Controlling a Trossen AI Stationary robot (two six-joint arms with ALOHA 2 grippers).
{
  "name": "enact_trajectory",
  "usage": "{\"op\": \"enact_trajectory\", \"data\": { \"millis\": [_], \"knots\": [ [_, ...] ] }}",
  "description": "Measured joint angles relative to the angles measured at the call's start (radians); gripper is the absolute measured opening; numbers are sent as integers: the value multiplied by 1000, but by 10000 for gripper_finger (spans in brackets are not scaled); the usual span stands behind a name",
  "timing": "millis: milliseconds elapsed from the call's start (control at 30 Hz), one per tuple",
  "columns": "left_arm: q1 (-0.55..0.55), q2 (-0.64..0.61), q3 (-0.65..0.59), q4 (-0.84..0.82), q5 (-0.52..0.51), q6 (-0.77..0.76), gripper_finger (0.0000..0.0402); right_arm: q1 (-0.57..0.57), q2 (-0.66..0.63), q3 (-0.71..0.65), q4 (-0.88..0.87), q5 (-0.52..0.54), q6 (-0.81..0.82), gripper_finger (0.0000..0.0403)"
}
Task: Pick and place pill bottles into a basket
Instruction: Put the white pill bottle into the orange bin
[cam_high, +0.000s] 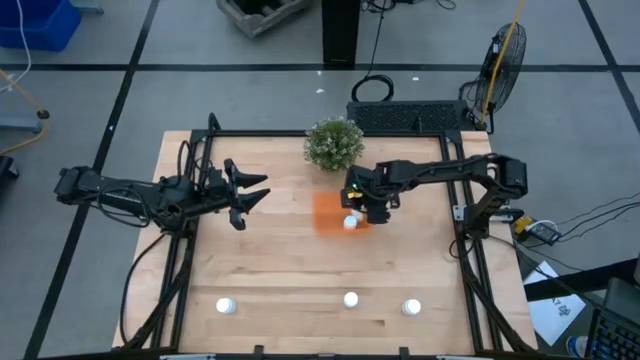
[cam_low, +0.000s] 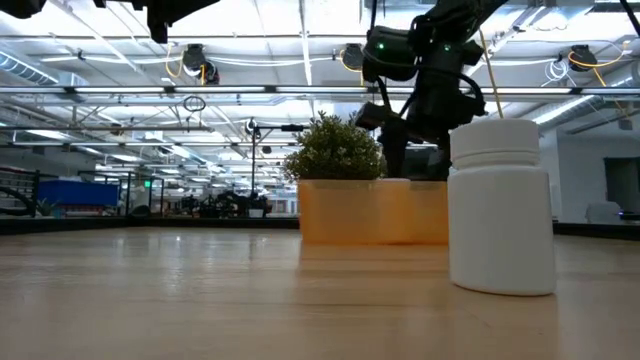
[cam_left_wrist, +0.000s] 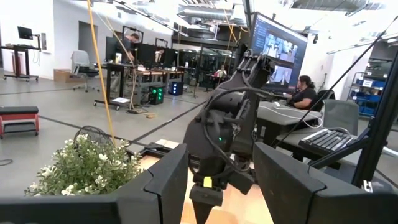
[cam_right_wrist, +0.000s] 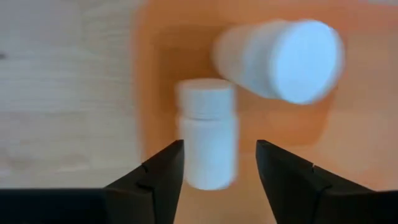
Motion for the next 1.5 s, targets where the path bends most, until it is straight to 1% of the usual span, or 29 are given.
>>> {"op": "enact_trajectory", "data": {
  "millis": [100,367,533,667,800,933,1100,1233,1367,1433,1500],
  "knots": [
    [0,0,0,0,0,0,186,-10,0,0,23,-15,-18,206],
    [0,0,0,0,0,0,186,-11,28,1,3,-14,-34,233],
    [0,0,0,0,0,0,186,-11,48,1,-14,38,-65,250],
    [0,0,0,1,0,0,186,-11,61,1,-25,42,-78,263],
    [0,0,0,0,0,0,186,-11,71,1,-2,42,-78,269],
    [0,0,0,0,0,0,186,-16,90,1,20,43,-58,266],
    [0,0,0,0,0,0,186,-19,91,1,47,39,35,252],
    [0,0,0,0,0,0,186,-15,93,1,126,11,234,237],
    [0,0,0,0,0,0,186,-12,92,1,165,11,311,223],
    [0,0,0,0,0,0,186,-10,92,1,163,4,377,216],
    [0,0,0,0,0,0,186,-10,92,1,158,-26,461,210]
  ]
}}
